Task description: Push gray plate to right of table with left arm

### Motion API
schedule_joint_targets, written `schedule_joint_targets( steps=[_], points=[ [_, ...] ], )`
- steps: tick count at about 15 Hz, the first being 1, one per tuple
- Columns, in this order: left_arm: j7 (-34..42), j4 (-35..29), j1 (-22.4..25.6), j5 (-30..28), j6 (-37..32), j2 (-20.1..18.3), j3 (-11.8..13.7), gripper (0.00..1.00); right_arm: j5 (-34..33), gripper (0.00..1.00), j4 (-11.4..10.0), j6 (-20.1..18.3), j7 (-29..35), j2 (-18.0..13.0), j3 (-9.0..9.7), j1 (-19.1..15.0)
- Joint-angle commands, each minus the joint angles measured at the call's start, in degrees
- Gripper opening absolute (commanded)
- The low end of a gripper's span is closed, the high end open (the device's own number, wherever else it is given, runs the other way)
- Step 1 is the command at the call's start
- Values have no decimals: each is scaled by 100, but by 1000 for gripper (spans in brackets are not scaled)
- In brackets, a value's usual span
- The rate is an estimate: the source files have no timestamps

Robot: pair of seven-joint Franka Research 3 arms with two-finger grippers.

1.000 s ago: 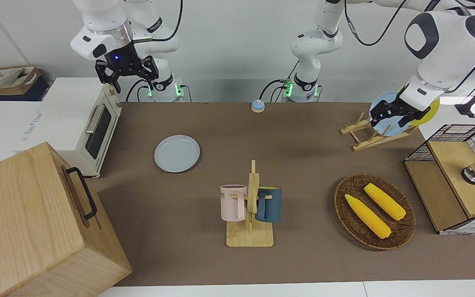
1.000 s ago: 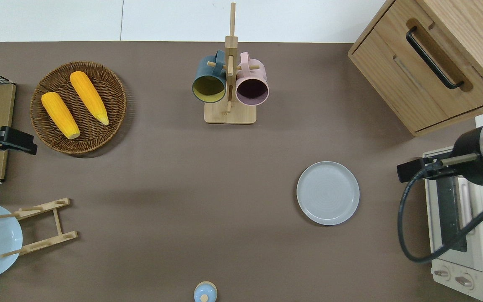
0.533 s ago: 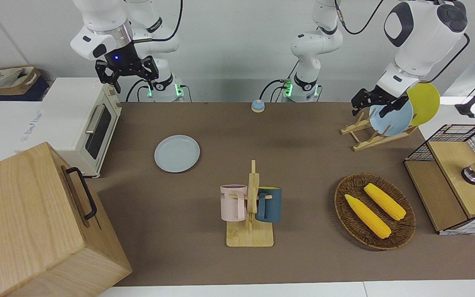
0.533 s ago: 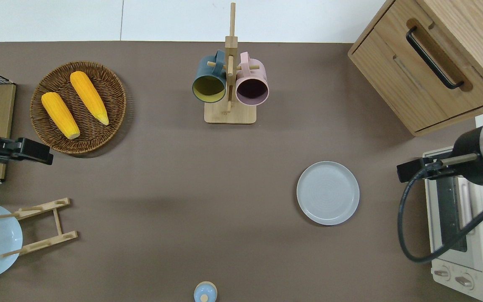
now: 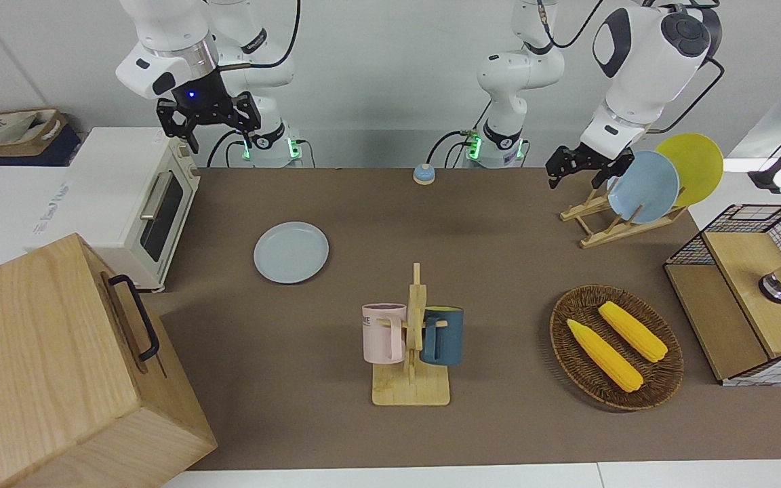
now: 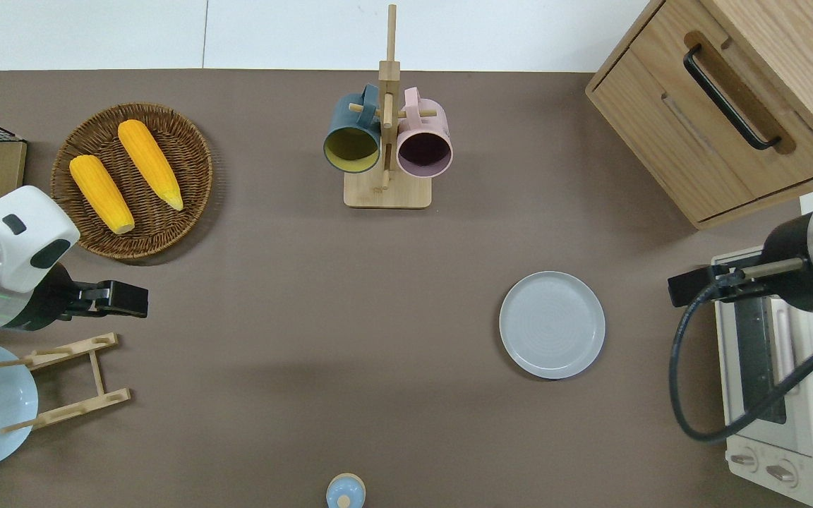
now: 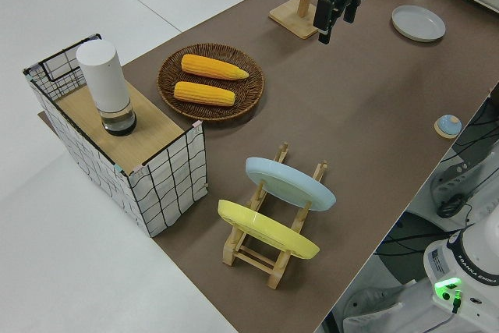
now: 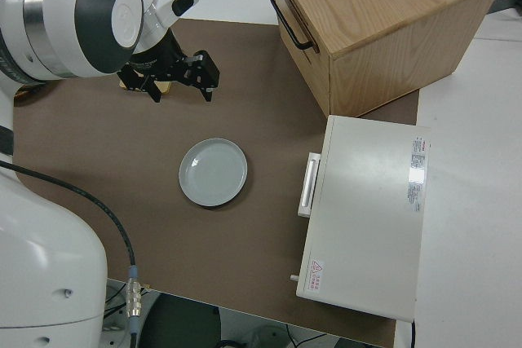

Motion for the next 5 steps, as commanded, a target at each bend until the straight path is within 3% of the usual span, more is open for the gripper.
schedule_joint_targets(
  steps=[1, 5],
  points=[
    [-82, -230, -91, -53, 149, -174, 67, 1000, 59, 983, 46, -83, 14, -17, 86, -115],
    [-30, -229, -91, -54, 87, -183, 76, 1000, 59, 983, 46, -83, 14, -17, 86, -115]
  ],
)
